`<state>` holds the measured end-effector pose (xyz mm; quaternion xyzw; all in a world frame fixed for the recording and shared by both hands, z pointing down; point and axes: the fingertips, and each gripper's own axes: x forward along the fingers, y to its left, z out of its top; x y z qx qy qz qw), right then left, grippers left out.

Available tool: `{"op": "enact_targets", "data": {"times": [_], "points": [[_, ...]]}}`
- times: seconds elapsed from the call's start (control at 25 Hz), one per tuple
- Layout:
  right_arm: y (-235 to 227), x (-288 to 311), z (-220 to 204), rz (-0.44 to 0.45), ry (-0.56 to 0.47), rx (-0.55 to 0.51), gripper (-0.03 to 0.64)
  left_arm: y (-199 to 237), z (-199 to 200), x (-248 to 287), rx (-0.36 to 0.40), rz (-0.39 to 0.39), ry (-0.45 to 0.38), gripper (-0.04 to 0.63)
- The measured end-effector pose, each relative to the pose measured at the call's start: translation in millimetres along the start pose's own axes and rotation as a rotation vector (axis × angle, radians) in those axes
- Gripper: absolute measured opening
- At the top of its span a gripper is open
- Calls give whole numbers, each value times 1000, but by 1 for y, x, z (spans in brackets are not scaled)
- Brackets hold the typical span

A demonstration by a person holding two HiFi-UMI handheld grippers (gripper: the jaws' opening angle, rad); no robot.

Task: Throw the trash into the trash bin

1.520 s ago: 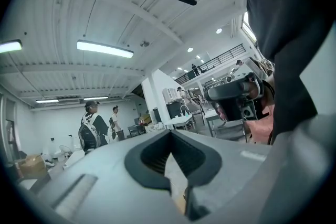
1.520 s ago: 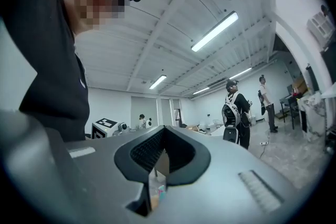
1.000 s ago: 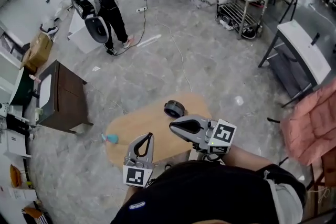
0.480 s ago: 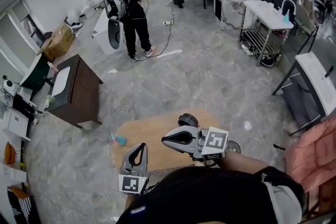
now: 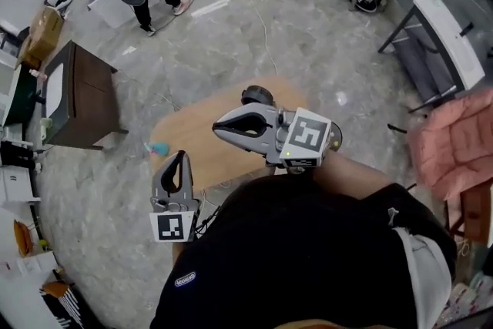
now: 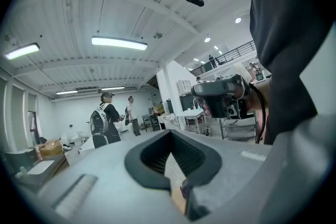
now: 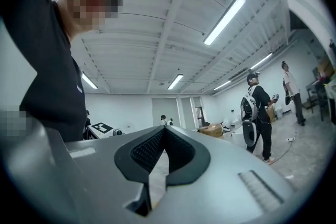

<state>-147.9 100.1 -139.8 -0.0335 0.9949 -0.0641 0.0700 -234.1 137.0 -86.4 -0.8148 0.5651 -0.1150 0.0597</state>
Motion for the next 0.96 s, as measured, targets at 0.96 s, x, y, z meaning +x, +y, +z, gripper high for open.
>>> {"op": "enact_targets", "data": {"times": [0.96], "points": [[-2,-115,-2,-351,-50,-29,29,-90,19,68,-3,-369,-108,5]]}}
